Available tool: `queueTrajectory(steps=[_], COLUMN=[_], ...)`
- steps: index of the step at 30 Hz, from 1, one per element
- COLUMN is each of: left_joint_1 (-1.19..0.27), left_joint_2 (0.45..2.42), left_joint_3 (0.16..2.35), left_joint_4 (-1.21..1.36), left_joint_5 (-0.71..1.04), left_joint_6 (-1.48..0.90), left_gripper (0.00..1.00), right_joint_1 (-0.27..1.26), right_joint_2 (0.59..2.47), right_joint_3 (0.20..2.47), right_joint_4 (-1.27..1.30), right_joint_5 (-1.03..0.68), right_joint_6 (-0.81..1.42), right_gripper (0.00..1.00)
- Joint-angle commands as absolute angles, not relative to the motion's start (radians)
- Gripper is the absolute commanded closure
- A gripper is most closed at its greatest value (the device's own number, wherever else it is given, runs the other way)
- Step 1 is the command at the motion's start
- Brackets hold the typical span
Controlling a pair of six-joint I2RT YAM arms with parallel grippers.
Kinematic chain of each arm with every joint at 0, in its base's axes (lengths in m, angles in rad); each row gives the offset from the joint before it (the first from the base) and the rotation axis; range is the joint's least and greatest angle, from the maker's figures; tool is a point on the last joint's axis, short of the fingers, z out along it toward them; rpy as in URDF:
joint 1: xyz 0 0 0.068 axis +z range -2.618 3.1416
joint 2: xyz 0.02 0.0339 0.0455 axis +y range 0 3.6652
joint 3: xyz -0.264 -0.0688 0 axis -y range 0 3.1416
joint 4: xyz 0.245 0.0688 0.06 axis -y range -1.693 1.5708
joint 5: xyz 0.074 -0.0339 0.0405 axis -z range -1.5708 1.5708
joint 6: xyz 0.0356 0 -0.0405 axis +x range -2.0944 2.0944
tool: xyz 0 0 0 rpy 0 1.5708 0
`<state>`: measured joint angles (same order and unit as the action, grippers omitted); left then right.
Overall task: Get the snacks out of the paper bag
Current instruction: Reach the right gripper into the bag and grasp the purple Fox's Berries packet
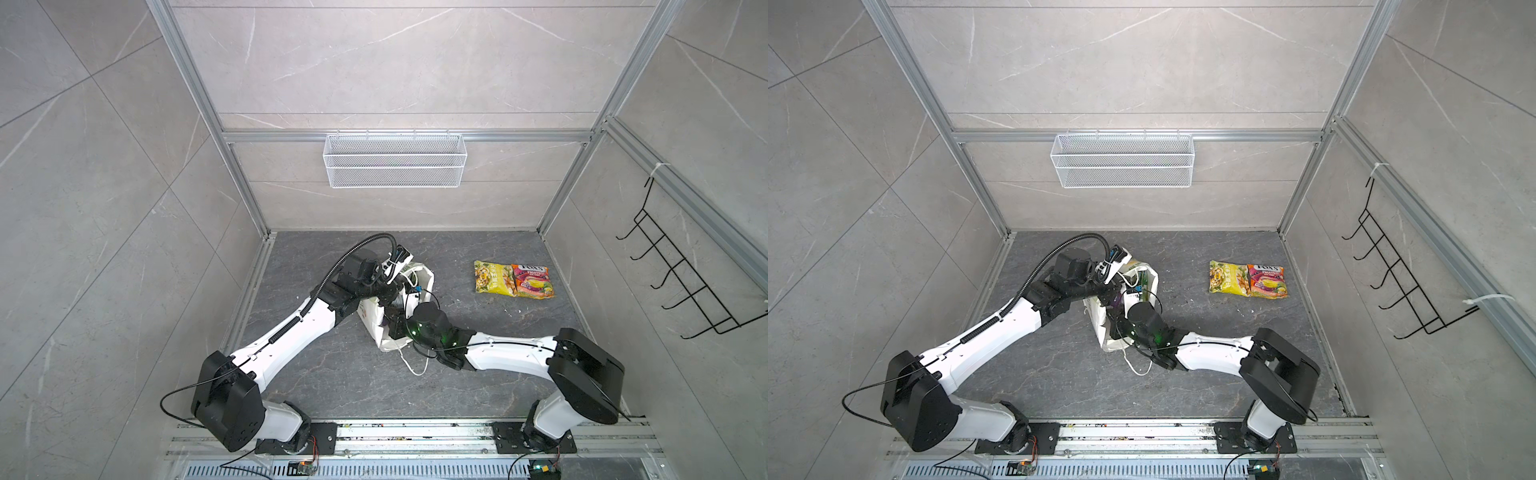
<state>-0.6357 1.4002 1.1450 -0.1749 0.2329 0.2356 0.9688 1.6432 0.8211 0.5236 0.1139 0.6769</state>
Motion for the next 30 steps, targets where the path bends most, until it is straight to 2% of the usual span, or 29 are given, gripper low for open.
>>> queueTrajectory(steps=[1,18,24,30], left_joint_1=[-0.644,-0.644,-0.644,-0.645], left_joint_2=[1.375,1.341,1.351,1.358], left_joint_3=[1.157,1.141,1.154,1.158], left_joint_4=[-0.115,-0.101,-0.103,-0.102], left_joint_5=[0.249,0.272,0.282,0.29], left_joint_6=[0.224,0.221,0.218,0.21], left_gripper=[1.0,1.0,1.0,1.0], right_joint_1=[0.973,0.87,0.87,0.87], right_joint_2=[1.645,1.699,1.742,1.787], right_joint_3=[0.802,0.85,0.865,0.875], right_joint_4=[0.551,0.439,0.529,0.594], right_joint_5=[0.184,0.228,0.081,0.088], right_joint_6=[0.709,0.642,0.605,0.617], right_gripper=[0.89,0.85,0.72,0.61])
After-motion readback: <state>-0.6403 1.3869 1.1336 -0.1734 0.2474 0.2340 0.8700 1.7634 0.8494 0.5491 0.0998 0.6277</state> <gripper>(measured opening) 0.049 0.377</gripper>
